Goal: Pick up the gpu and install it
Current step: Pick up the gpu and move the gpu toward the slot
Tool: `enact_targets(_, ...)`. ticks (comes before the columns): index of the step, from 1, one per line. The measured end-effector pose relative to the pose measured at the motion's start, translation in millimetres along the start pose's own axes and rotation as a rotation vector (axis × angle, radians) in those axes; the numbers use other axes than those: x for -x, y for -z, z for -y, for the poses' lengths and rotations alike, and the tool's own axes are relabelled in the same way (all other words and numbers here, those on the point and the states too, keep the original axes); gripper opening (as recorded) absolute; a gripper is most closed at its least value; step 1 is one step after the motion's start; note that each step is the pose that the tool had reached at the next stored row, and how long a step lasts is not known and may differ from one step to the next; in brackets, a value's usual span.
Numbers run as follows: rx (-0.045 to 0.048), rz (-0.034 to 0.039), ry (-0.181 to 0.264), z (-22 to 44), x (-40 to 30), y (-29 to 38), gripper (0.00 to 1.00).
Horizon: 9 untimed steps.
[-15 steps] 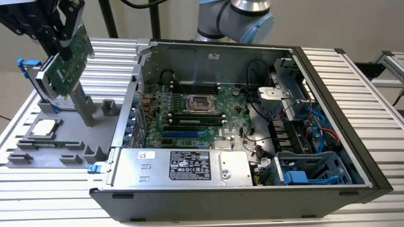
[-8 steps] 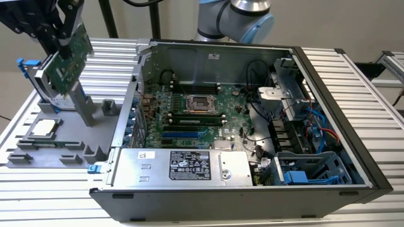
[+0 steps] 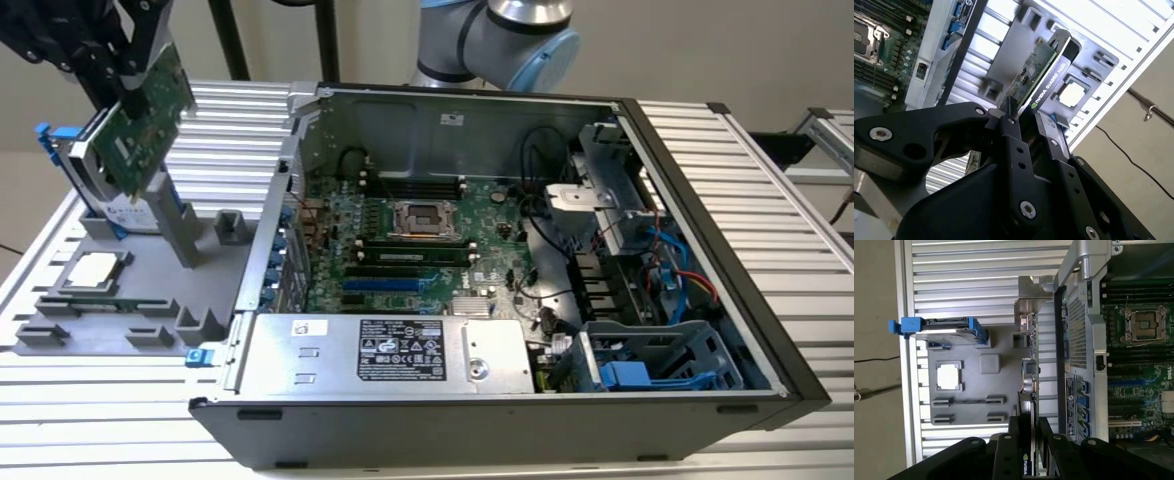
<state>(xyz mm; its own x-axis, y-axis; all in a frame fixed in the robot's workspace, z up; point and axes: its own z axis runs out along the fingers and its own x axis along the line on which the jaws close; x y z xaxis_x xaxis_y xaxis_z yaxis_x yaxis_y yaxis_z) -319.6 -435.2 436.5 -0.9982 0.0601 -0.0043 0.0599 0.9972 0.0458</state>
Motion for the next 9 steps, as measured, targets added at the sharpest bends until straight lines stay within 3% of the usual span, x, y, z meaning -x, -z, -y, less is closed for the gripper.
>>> enact_targets(9, 0.0, 0.0001, 0.0, -0.4, 0.0, 8.8, 0.0)
